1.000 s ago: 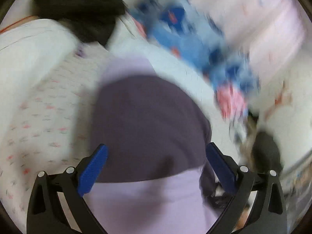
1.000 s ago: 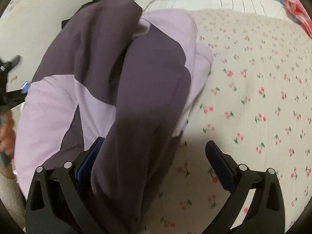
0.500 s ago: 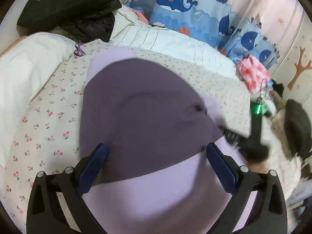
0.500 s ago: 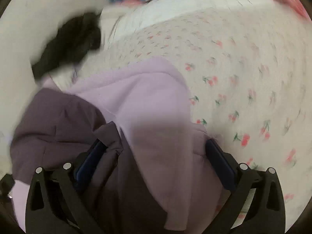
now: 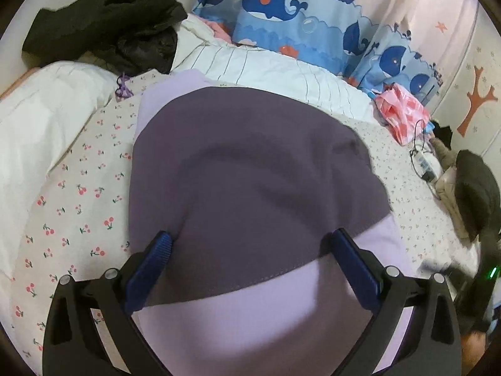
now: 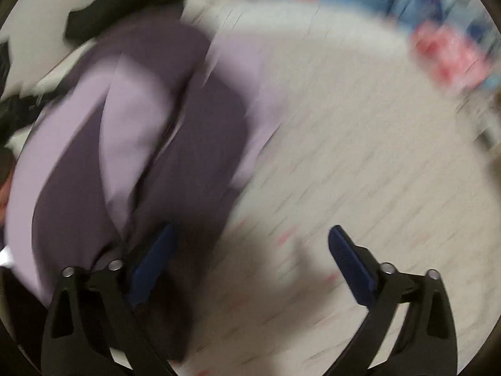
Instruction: Fold large clothes
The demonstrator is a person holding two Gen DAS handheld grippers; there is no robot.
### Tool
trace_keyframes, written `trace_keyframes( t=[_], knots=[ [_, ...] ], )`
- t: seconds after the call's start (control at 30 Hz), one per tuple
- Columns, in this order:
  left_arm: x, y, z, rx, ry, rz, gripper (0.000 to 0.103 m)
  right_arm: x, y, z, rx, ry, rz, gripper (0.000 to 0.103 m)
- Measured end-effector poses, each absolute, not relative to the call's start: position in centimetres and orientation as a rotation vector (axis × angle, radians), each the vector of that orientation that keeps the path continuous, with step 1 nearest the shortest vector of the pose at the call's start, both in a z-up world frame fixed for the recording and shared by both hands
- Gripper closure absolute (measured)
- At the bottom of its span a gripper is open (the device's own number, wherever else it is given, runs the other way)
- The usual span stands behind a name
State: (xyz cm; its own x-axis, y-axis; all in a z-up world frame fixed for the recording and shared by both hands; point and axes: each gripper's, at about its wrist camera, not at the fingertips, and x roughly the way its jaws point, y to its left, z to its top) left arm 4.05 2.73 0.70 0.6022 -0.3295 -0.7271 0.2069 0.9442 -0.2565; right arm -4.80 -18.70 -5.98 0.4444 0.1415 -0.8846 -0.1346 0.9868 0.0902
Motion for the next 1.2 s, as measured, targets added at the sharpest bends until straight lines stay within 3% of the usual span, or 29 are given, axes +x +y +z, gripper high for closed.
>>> trace_keyframes(
  t=[0.03,0.1,0.2,0.37,0.43,0.5,0.57,0.7,0.83,0.93,1.0,1.2],
  knots=[
    [4.0,2.6,0.8,-0.143,0.869,-0.316,0.006,-5.7,-17.7,-6.4,-0.009,1.11,0.198,0.036],
    [3.5,1.9,0.8,-0.114,0.857,-0.313,0.006,-6.1,-16.9,-5.5,-0.122,1.11,0.176,0.036],
    [3.4,1.8,0.6,-0.107,0.851,-0.288,0.005,-5.3,-19.2,-2.9,-0.103,1.055,0.057,0.015],
    [3.3,1.8,0.6,-0.102,0.854,-0.284,0.005,-3.6,-18.1,3.6,0.065,0.814,0.152,0.007],
    [3.2,1.9,0.6,-0.097,0.854,-0.28,0.005,-0.7,-15.5,1.4,0.003,0.83,0.119,0.007],
    [3.3,2.0,0.6,-0.091,0.861,-0.277,0.006,0.9,-13.9,-4.8,-0.07,0.93,0.108,0.007],
    [3.1,1.4,0.4,-0.035,0.866,-0.259,0.006,1.4,-15.6,-8.3,0.151,0.962,0.177,0.007],
    [2.2,0.6,0.9,0.025,0.823,-0.232,0.006,-0.6,-16.7,-5.0,0.095,0.988,0.147,0.007],
    [0.7,0.4,1.9,0.079,0.743,-0.181,0.006,-6.1,-16.0,-0.5,0.093,0.809,0.147,0.007],
    [-0.1,0.0,2.2,0.099,0.736,-0.187,0.006,-8.3,-13.9,-5.8,0.002,0.908,0.128,0.007],
    [-0.7,-0.7,2.0,0.116,0.749,-0.214,0.006,-7.3,-15.0,-8.3,0.13,0.963,0.158,0.007],
    [-3.8,-1.5,2.7,0.203,0.681,-0.215,0.006,-8.2,-14.8,-6.4,0.076,0.95,0.149,0.007]
  ],
)
